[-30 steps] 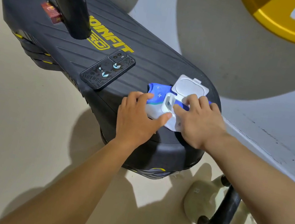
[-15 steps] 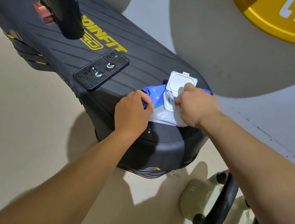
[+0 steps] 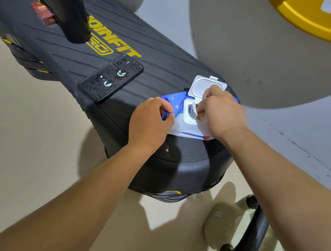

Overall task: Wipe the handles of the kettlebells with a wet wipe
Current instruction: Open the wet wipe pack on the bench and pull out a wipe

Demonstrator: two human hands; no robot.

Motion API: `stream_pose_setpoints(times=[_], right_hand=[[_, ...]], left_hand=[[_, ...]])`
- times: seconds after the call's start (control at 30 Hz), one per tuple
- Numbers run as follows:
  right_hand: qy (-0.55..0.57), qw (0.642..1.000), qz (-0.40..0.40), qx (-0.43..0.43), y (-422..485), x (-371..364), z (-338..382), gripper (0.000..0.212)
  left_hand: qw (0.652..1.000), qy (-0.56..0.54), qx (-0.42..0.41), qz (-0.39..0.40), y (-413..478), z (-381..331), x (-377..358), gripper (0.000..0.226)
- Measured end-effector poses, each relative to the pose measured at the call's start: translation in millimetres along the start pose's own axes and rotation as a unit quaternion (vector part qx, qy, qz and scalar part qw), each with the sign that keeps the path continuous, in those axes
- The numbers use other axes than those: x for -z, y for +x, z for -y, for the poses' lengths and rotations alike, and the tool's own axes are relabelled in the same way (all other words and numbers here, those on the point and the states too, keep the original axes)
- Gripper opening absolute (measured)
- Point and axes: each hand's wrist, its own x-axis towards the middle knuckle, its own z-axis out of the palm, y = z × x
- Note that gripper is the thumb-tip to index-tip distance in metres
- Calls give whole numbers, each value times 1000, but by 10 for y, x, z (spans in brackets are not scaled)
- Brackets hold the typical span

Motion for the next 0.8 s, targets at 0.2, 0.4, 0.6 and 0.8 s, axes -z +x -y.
stream_pose_setpoints(times=[0.2, 0.4, 0.6, 0.8], right_hand=[[13, 999, 8, 52, 11, 6, -29, 12], [75, 995, 19, 68, 5, 58, -152, 18], [152, 982, 94, 68, 31, 229, -283, 13], [472, 863, 174, -45, -12, 398, -307, 22]], left_hand=[[987, 123, -89, -50, 0, -8, 38, 12], [974, 66, -210, 49, 77, -297, -116, 48], [981, 36, -178, 71, 157, -227, -175, 56], [979, 115, -169, 20, 172, -195, -269, 34]])
